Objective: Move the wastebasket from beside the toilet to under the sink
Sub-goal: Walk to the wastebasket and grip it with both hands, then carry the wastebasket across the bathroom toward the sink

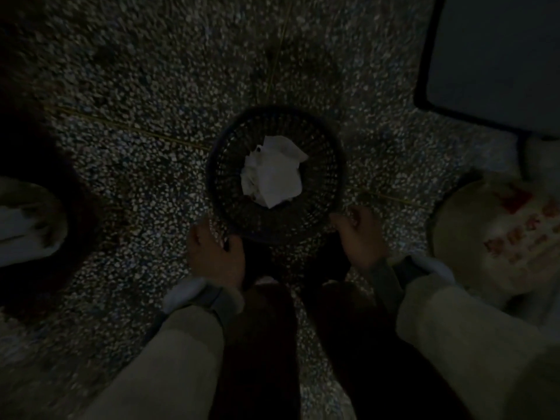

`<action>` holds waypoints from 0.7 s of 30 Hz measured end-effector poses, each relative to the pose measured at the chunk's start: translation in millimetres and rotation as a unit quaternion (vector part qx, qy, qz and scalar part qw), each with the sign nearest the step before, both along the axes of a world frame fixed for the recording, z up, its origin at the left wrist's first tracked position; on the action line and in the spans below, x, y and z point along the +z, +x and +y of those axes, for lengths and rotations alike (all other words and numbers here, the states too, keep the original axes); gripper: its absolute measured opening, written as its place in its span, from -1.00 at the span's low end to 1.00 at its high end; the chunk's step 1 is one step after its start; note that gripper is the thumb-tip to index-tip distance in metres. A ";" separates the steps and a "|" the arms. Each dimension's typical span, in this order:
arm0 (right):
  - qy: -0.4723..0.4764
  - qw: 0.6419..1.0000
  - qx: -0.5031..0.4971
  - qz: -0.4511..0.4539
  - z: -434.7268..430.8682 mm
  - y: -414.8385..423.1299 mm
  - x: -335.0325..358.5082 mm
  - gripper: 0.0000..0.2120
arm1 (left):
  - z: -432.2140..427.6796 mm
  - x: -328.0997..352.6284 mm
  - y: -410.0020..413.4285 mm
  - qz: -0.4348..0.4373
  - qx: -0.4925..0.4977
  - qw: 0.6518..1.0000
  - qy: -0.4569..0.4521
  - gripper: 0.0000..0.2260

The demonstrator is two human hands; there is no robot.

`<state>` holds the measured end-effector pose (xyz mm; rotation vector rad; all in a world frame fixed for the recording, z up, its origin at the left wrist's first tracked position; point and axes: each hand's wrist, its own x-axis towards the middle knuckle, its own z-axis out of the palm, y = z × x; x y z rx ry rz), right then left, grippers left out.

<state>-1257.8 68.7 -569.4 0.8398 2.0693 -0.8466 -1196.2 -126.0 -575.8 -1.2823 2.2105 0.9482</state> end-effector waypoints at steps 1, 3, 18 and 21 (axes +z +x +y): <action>-0.001 1.000 -0.005 0.002 -1.1 -5.0 -3.1 -0.43 | -6.7 -3.9 -4.7 0.001 0.011 1.000 0.007 -0.34; -0.004 1.000 0.001 0.013 -1.7 -15.1 -16.7 -0.43 | -17.7 -14.8 -16.0 -0.005 0.024 1.000 0.016 -0.30; -0.039 0.997 -0.025 0.064 -8.7 -53.8 -60.0 -0.52 | -32.9 -64.8 -78.4 -0.021 0.054 0.995 0.085 -0.47; -0.048 0.997 -0.030 0.043 -4.4 -55.9 -65.0 -0.47 | -39.0 -65.7 -77.2 -0.052 0.058 0.993 0.083 -0.53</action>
